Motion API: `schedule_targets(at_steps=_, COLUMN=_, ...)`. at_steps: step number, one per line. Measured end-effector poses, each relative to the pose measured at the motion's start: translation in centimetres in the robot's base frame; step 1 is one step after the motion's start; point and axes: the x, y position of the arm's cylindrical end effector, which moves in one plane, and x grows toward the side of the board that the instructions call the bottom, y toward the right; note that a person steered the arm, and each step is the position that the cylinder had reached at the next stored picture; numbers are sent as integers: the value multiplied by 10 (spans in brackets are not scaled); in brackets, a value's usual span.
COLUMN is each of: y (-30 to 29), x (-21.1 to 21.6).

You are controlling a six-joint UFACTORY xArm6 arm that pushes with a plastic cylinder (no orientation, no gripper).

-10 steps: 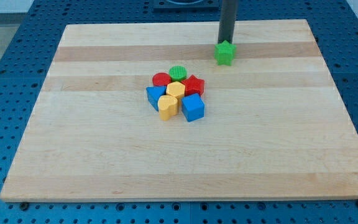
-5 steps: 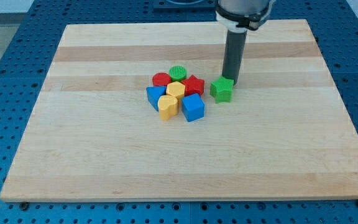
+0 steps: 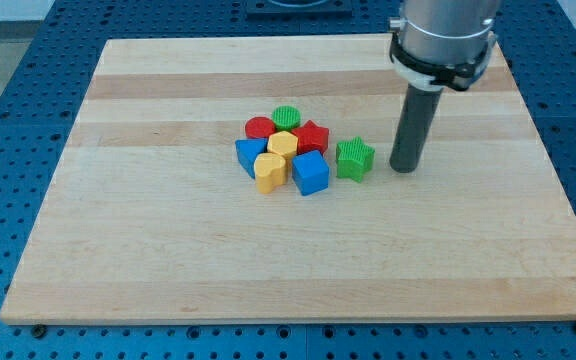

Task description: Push the green star into the group of blocks

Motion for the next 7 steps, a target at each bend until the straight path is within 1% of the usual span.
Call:
schedule_targets(at_steps=2, y=-34, x=5)
schedule_targets(at_steps=3, y=-36, x=14)
schedule_targets(at_steps=4, y=-41, x=15)
schedule_targets(at_steps=6, y=-71, x=15)
schedule_targets(at_steps=7, y=-71, x=15)
